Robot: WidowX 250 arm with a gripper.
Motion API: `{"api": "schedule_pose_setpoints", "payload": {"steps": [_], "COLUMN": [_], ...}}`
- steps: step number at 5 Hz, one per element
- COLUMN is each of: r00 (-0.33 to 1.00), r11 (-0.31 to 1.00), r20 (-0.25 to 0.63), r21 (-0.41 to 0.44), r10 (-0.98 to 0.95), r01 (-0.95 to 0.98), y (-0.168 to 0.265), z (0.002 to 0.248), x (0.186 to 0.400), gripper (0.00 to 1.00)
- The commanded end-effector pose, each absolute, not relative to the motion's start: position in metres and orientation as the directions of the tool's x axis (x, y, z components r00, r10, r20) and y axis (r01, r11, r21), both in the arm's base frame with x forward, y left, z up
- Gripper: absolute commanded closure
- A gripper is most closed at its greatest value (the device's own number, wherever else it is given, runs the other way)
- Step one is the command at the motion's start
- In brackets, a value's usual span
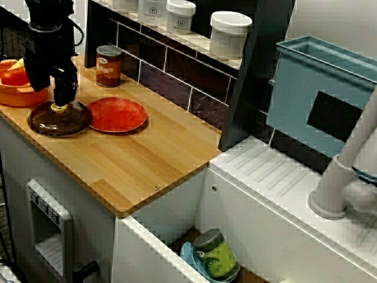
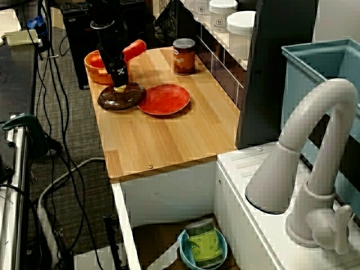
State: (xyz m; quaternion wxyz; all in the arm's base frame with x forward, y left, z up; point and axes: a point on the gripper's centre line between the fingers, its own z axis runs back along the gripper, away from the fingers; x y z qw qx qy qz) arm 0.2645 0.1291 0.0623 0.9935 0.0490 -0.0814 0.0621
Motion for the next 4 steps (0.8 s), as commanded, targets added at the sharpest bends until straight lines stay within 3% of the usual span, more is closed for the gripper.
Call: {"api": "schedule_pose_setpoints", "payload": {"steps": [1, 4], "r00": [0.976, 0.97], "r11": [0.986, 0.979], "r20": [0.176, 0.194], "r21": [0.086, 0.109], "r10": [0.127, 0.149], "r01": [-0.143, -0.172], "y": [0.126, 0.12], "z": [0.063, 0.053], "x": [0.272, 0.28], "gripper": [0.0, 0.0]}}
